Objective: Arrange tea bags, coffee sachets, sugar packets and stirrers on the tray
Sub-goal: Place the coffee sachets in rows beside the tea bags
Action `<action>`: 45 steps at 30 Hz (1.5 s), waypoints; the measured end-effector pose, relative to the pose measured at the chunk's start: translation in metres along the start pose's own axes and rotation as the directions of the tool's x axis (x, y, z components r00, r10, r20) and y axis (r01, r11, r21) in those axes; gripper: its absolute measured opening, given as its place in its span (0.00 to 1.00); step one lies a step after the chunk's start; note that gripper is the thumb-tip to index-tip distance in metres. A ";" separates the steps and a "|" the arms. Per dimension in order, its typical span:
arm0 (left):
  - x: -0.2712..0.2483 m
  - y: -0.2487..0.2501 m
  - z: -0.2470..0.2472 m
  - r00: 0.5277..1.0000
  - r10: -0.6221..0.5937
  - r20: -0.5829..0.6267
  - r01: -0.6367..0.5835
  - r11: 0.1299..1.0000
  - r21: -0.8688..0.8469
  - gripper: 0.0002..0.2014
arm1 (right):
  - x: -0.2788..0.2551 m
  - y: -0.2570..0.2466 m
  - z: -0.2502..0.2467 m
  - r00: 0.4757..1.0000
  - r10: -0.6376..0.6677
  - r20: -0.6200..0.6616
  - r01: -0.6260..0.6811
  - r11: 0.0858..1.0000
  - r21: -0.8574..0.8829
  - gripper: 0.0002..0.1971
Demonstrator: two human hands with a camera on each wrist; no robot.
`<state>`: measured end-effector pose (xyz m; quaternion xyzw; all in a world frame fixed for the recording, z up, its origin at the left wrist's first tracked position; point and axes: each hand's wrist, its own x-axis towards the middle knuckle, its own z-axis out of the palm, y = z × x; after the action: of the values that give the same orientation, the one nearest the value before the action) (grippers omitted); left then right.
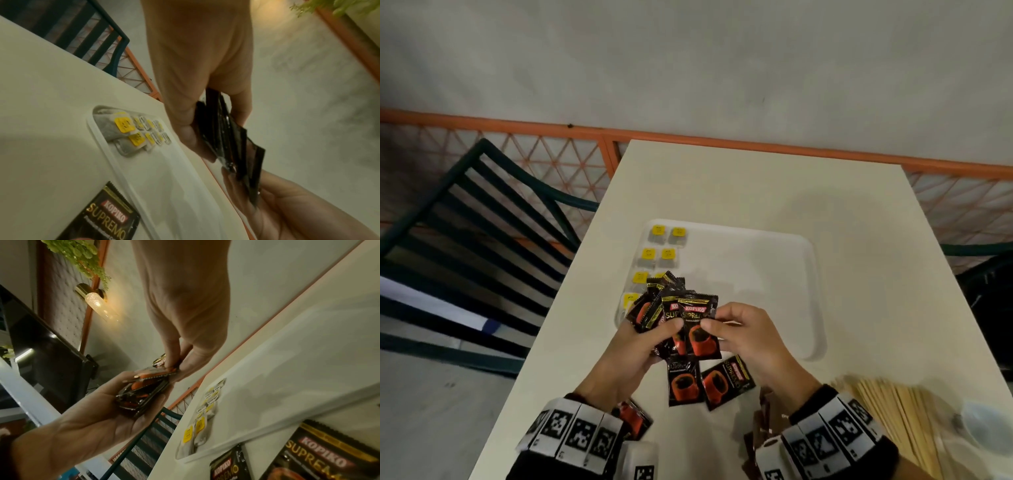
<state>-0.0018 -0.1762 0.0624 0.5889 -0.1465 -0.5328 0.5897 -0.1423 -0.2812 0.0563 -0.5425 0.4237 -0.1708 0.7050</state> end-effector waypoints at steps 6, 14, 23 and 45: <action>0.021 0.007 -0.023 1.000 0.017 -0.025 -0.020 0.994 -0.110 0.25 | 0.033 -0.012 0.002 0.998 0.059 -0.001 -0.058 0.993 0.099 0.07; 0.045 0.008 -0.069 0.996 0.016 -0.089 -0.032 0.981 -0.191 0.51 | 0.117 -0.017 -0.014 0.950 0.050 -0.308 -0.086 0.991 -0.105 0.08; 0.066 0.019 -0.087 0.995 0.013 -0.098 -0.033 0.980 -0.199 0.25 | 0.210 -0.021 -0.011 0.933 0.062 -0.355 -0.130 0.977 -0.172 0.07; 0.095 0.024 -0.067 0.999 -0.035 0.013 0.037 0.982 -0.183 0.51 | 0.214 -0.032 0.002 0.906 -0.265 -0.332 0.063 0.857 -0.512 0.09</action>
<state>0.0999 -0.2232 0.0223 0.5320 -0.0890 -0.5577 0.6309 -0.0086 -0.4412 -0.0029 -0.6927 0.5360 -0.2229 0.4281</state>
